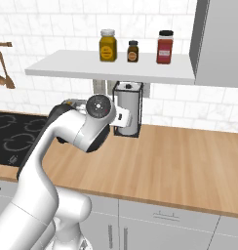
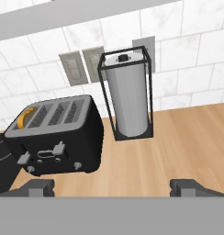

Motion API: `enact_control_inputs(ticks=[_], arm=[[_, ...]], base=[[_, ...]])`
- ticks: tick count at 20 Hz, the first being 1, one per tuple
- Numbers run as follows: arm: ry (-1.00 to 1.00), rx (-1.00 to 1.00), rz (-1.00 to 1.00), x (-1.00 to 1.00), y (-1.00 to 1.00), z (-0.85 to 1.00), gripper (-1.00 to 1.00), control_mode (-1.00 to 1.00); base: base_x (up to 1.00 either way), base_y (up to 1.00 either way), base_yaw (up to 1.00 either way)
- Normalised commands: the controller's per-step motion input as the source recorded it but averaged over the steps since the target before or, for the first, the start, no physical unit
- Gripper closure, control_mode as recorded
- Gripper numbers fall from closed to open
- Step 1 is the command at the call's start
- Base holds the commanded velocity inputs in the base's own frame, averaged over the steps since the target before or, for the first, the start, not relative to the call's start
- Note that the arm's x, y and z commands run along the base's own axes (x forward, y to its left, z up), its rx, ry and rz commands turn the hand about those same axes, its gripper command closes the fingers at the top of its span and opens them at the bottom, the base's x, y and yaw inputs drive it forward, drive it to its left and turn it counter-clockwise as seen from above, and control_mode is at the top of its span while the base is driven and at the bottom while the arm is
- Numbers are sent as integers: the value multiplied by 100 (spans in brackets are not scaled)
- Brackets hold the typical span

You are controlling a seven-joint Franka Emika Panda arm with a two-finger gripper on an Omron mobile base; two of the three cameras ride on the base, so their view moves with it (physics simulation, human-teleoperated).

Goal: Start the toaster. Once the lever pops up, take the bread to the plate on the dining counter.

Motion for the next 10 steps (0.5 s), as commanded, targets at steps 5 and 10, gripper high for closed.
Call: enact_control_inputs(ticks=[5, 10], arm=[[0, 0, 0, 0, 0, 0, -100, -100], [0, 0, 0, 0, 0, 0, -100, -100]], base=[[0, 0, 0], [0, 0, 0]])
